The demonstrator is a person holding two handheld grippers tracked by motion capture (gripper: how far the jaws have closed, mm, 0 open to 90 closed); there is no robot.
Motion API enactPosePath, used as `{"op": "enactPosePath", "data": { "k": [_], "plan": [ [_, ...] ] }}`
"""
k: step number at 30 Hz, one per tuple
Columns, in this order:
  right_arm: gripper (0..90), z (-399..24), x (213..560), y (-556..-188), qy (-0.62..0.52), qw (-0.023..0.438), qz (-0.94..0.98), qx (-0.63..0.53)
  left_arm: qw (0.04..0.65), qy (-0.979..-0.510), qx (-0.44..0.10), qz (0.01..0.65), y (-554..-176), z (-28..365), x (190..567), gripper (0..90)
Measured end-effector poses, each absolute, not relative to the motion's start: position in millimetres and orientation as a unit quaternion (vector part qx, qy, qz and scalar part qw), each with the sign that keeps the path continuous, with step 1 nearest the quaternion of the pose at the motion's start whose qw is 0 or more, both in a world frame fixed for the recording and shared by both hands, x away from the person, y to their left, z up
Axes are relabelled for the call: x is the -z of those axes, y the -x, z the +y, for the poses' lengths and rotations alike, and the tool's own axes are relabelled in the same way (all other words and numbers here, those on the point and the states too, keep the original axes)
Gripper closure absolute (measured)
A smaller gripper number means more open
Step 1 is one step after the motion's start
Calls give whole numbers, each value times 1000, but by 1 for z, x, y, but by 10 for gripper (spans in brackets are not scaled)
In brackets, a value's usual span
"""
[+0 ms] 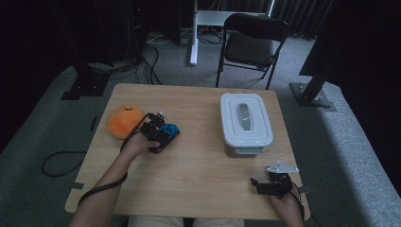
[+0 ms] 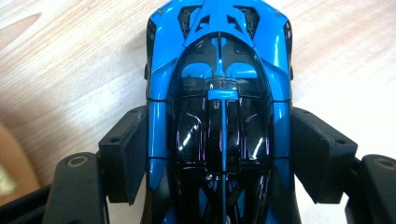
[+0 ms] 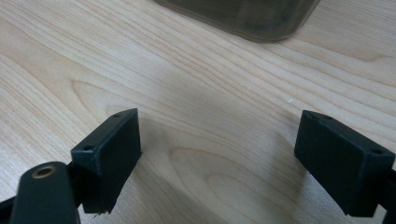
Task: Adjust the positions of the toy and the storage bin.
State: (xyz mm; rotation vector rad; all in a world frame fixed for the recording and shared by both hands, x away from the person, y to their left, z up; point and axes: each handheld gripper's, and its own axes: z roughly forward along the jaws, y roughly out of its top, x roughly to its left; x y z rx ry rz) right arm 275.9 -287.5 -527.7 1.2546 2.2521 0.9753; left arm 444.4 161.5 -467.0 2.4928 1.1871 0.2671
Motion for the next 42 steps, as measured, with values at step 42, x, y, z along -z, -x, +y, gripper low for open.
{"op": "enactPosePath", "data": {
  "k": [42],
  "plan": [
    [141, -288, 528, -276, -452, 194, 799, -346, 210, -913, -102, 334, -308, 225, 468, 288]
  ]
}}
